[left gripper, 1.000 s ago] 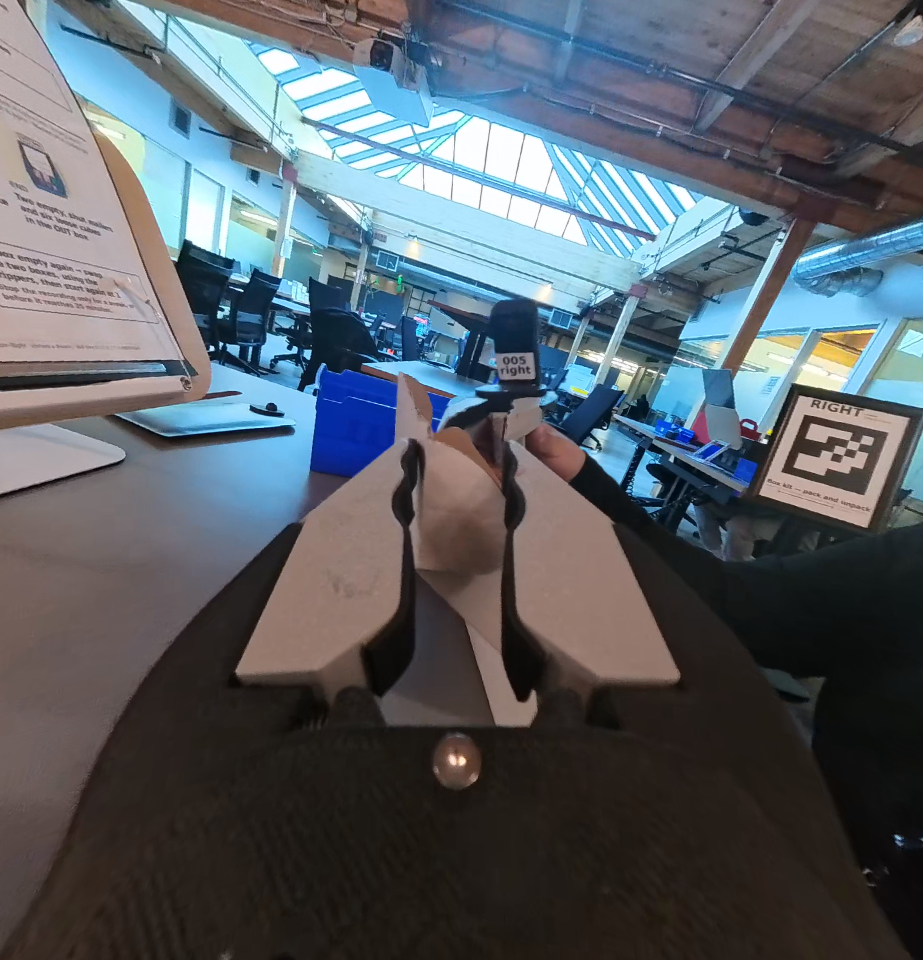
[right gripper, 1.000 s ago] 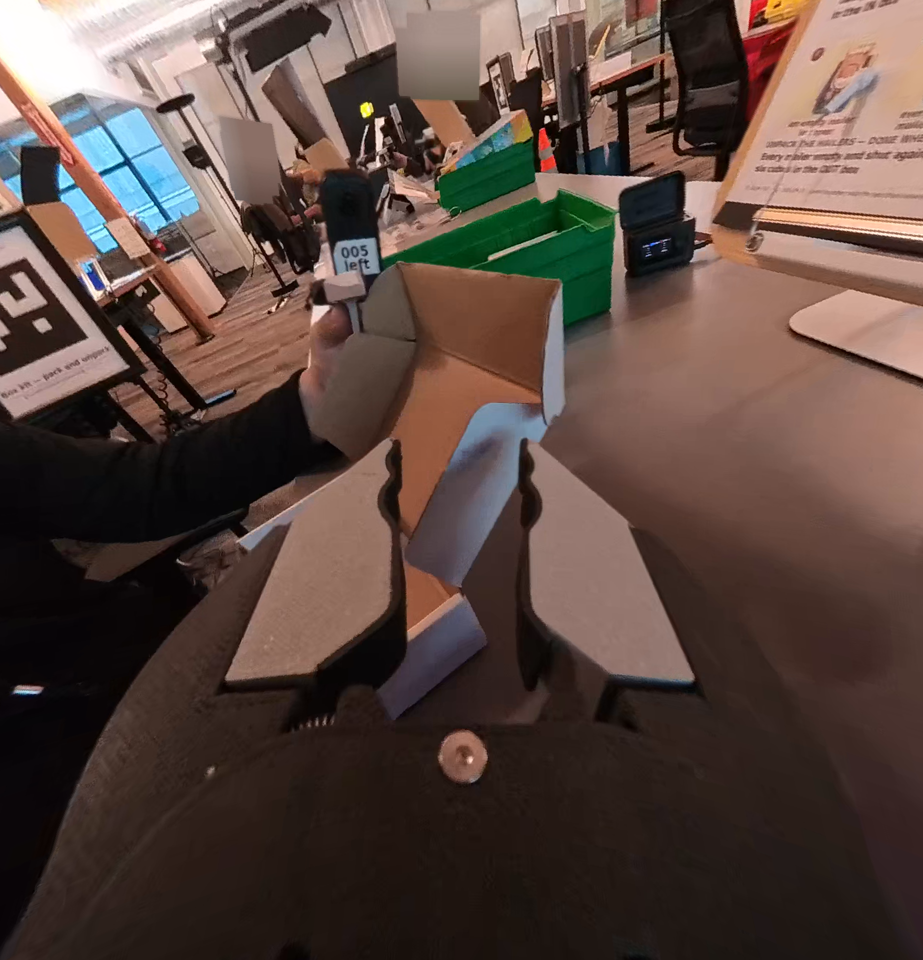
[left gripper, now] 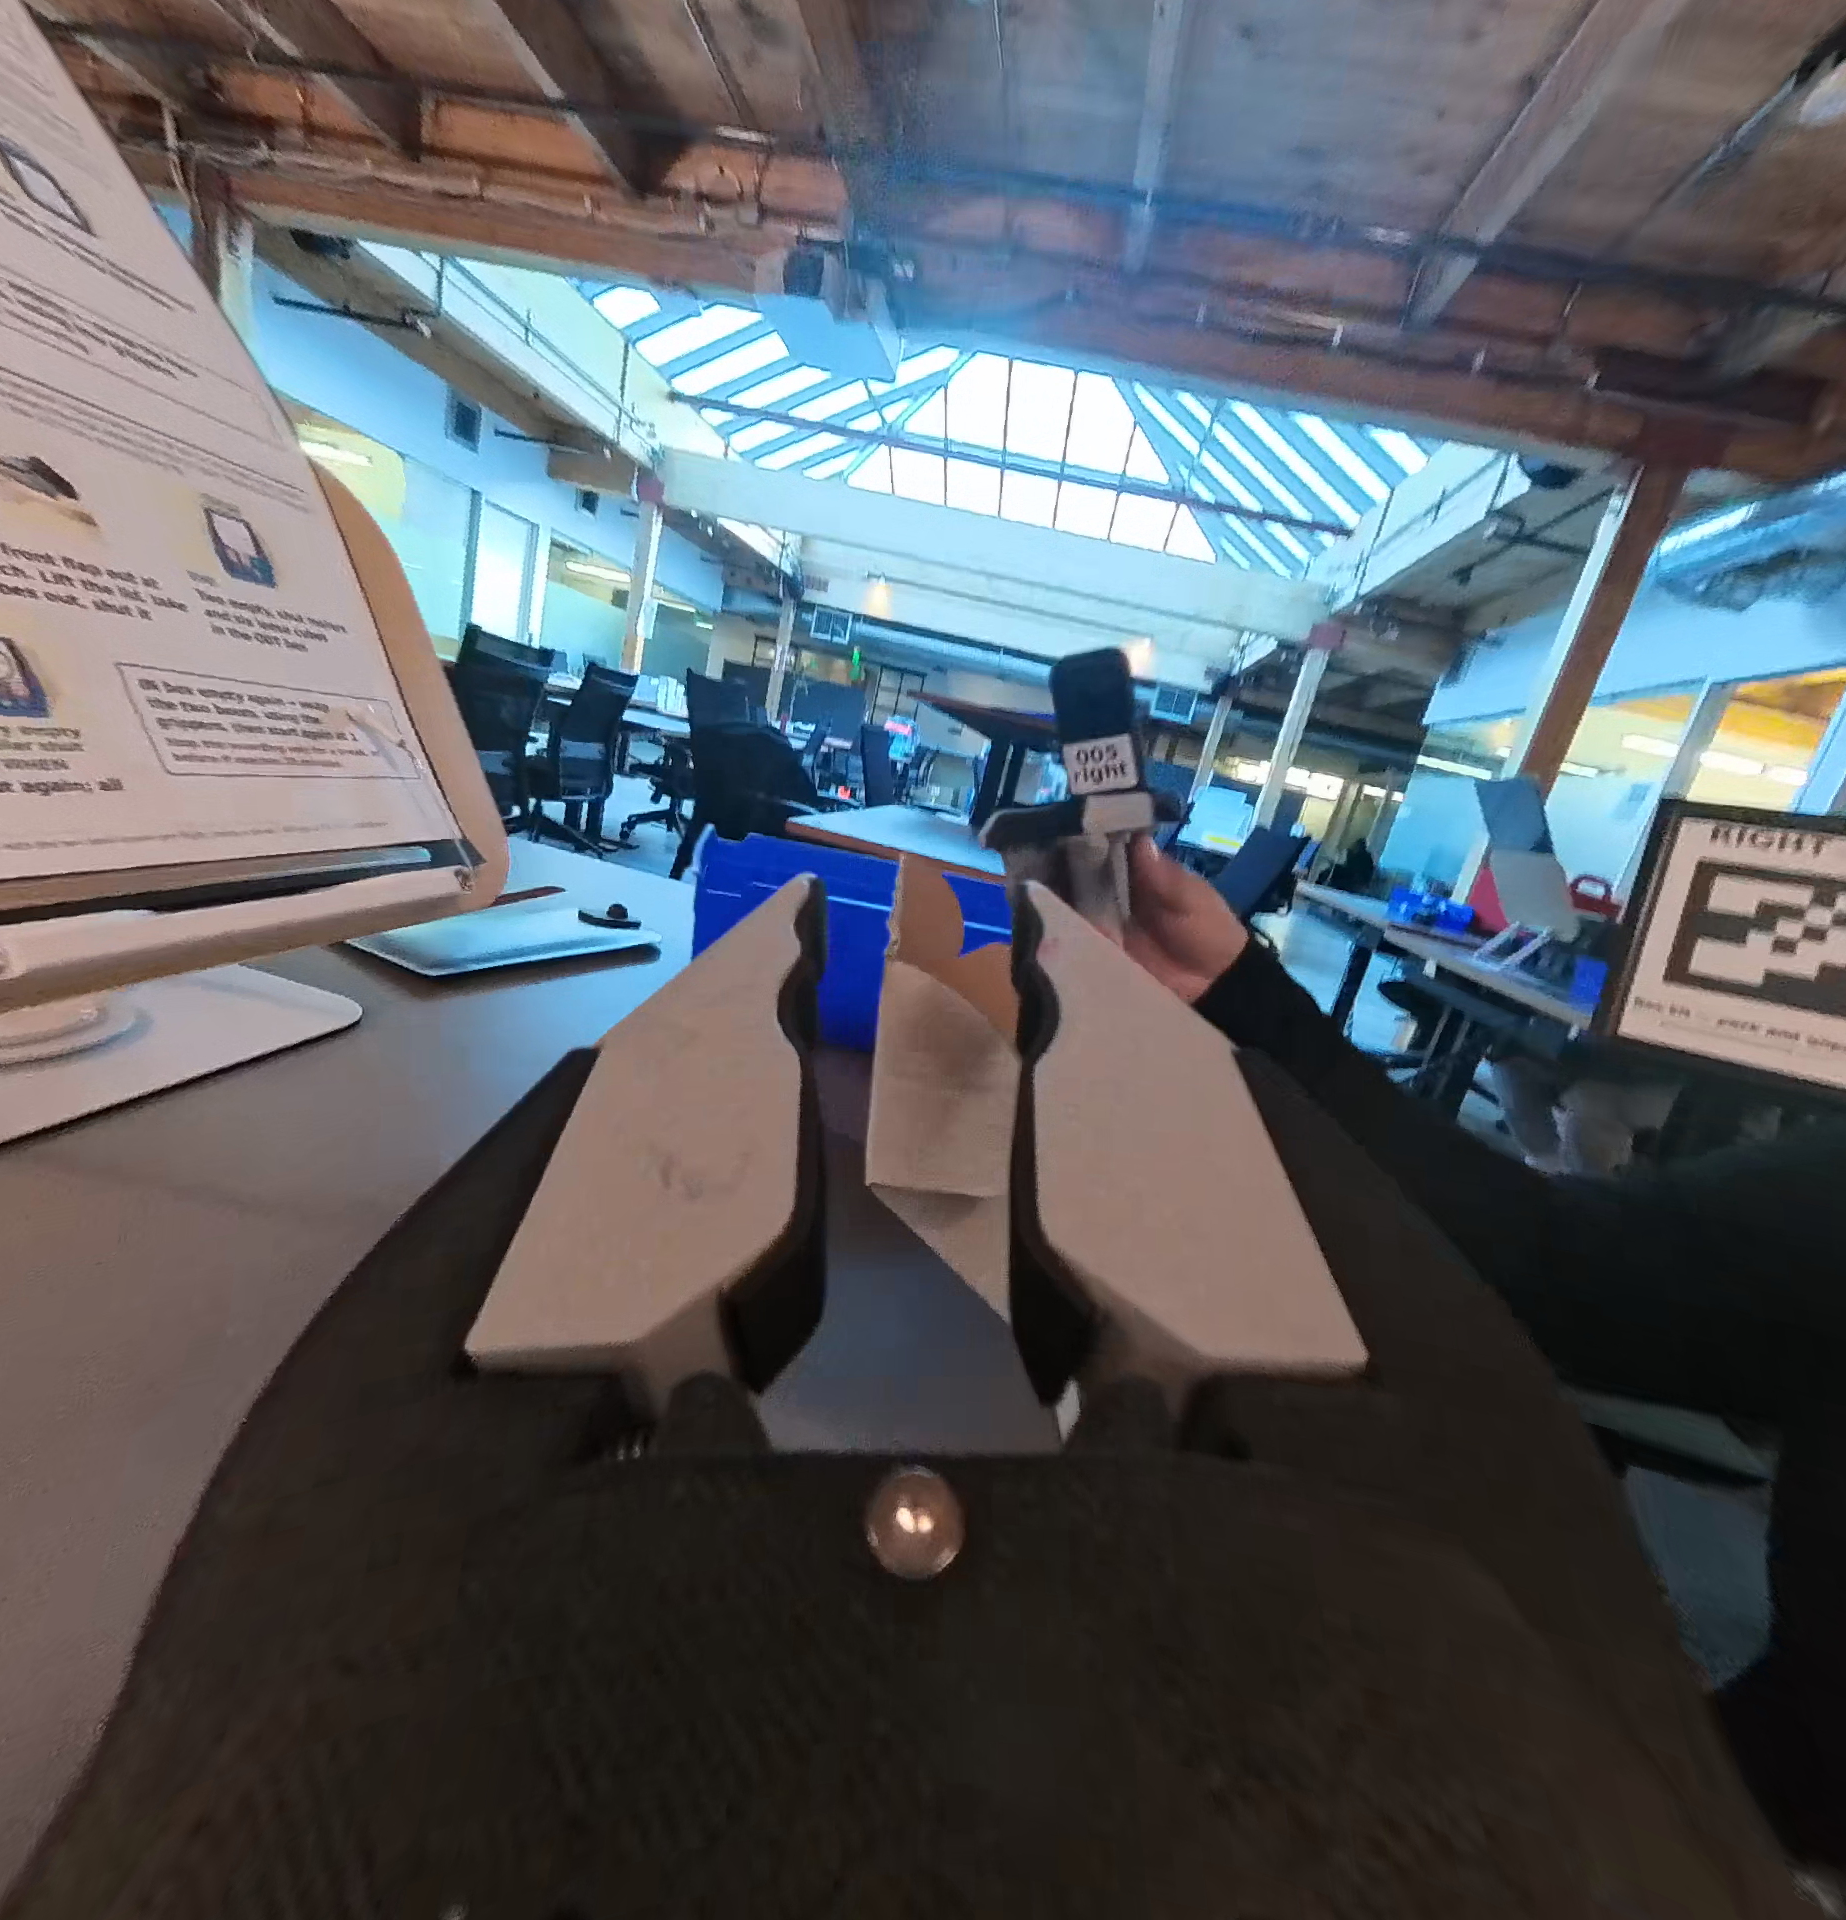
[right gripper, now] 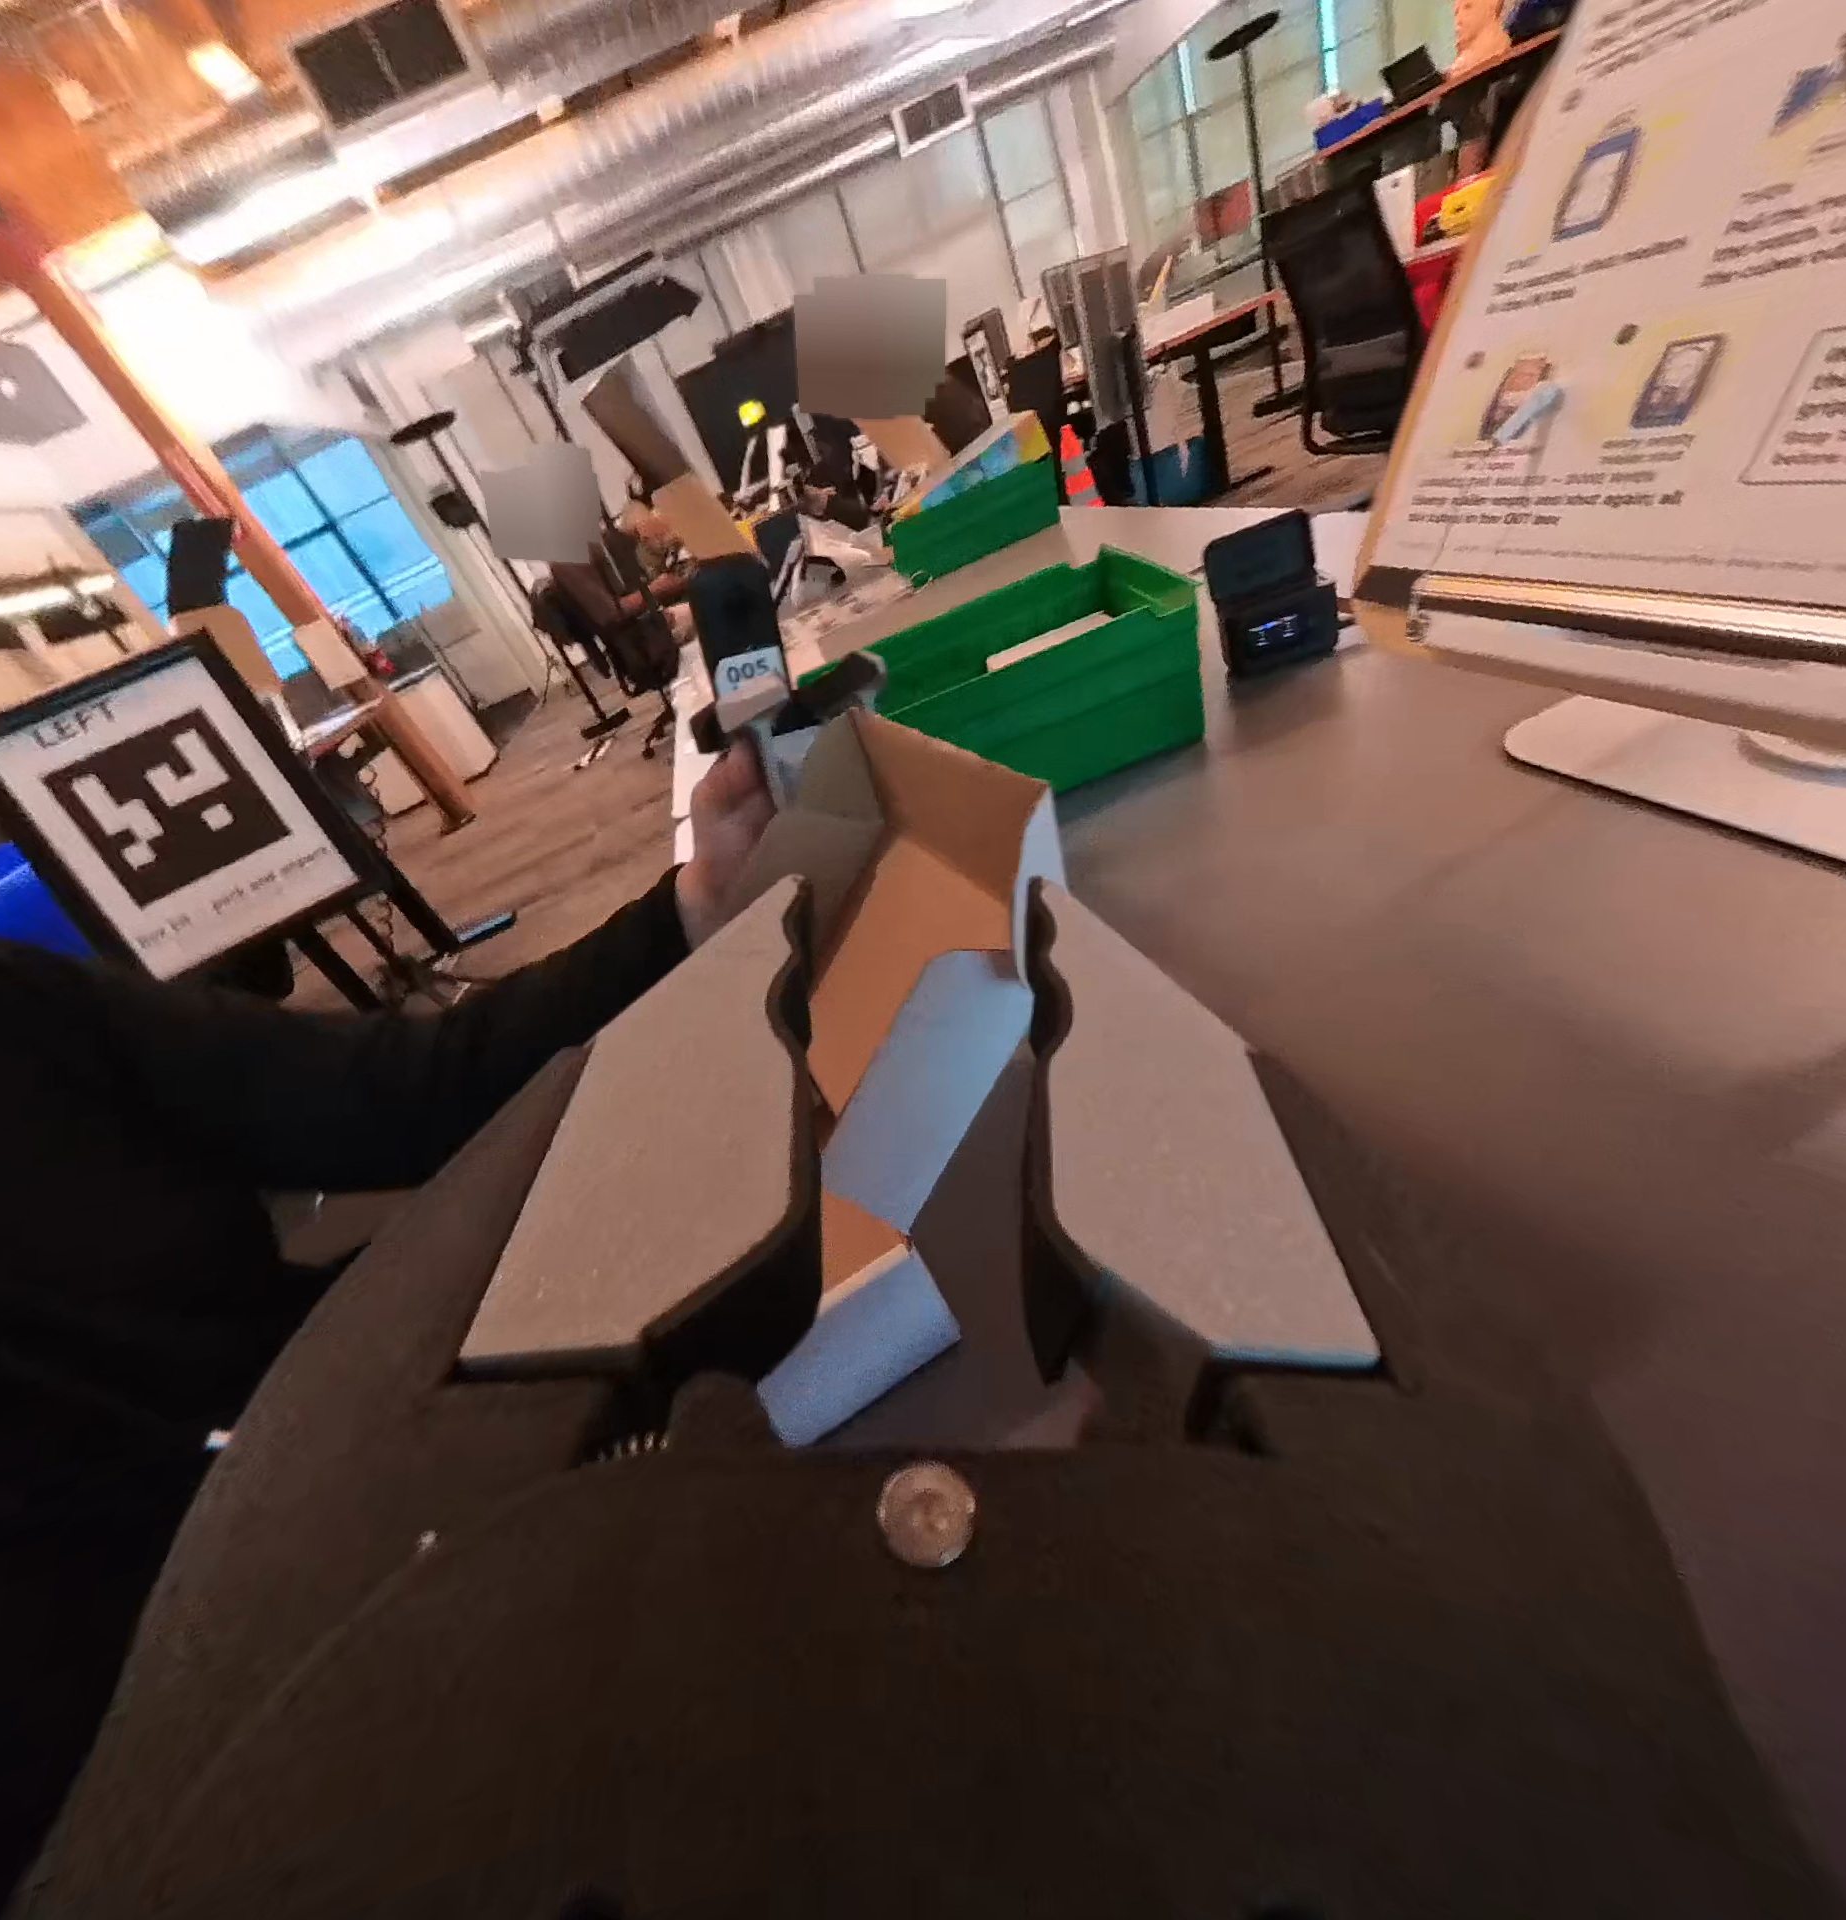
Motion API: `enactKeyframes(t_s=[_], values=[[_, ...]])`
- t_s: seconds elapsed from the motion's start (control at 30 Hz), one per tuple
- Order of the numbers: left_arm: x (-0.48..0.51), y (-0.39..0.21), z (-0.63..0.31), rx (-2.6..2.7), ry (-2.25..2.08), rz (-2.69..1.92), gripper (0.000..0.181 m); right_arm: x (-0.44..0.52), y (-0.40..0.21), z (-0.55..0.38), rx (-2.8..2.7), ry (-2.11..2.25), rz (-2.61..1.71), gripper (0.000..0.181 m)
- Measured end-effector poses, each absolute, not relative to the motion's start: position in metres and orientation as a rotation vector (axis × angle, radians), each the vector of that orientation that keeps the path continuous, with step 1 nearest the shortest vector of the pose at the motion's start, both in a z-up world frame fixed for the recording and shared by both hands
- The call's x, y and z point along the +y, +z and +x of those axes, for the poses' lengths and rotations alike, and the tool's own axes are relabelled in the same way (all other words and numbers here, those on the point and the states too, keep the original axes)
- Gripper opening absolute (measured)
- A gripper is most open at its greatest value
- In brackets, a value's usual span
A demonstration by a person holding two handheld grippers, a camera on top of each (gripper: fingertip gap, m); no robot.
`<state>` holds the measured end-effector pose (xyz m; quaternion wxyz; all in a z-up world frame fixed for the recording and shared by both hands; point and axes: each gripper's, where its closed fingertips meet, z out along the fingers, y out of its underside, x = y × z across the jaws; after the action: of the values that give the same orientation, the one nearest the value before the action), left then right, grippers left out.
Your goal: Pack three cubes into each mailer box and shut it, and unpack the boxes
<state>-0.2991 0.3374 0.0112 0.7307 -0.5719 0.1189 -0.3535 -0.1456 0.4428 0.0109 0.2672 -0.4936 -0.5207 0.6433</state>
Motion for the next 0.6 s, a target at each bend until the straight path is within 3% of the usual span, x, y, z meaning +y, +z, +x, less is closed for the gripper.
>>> enactKeyframes(t_s=[0.13,0.27,0.43,0.53,0.6], values=[[0.332,0.010,-0.297,0.277,-0.913,-1.255,0.028,0.446,0.001,-0.149,-1.423,1.684,-1.395,0.058],[0.335,-0.003,-0.288,0.310,-0.978,-1.337,0.044,0.437,-0.016,-0.154,-1.492,1.702,-1.464,0.077],[0.334,-0.018,-0.285,0.301,-1.090,-1.421,0.057,0.422,-0.037,-0.171,-1.513,1.879,-1.559,0.078],[0.333,-0.034,-0.275,0.300,-1.233,-1.498,0.057,0.411,-0.046,-0.176,-1.563,1.956,-1.570,0.069],[0.334,-0.042,-0.266,0.307,-1.279,-1.543,0.066,0.404,-0.048,-0.176,-1.607,1.972,-1.544,0.066]])
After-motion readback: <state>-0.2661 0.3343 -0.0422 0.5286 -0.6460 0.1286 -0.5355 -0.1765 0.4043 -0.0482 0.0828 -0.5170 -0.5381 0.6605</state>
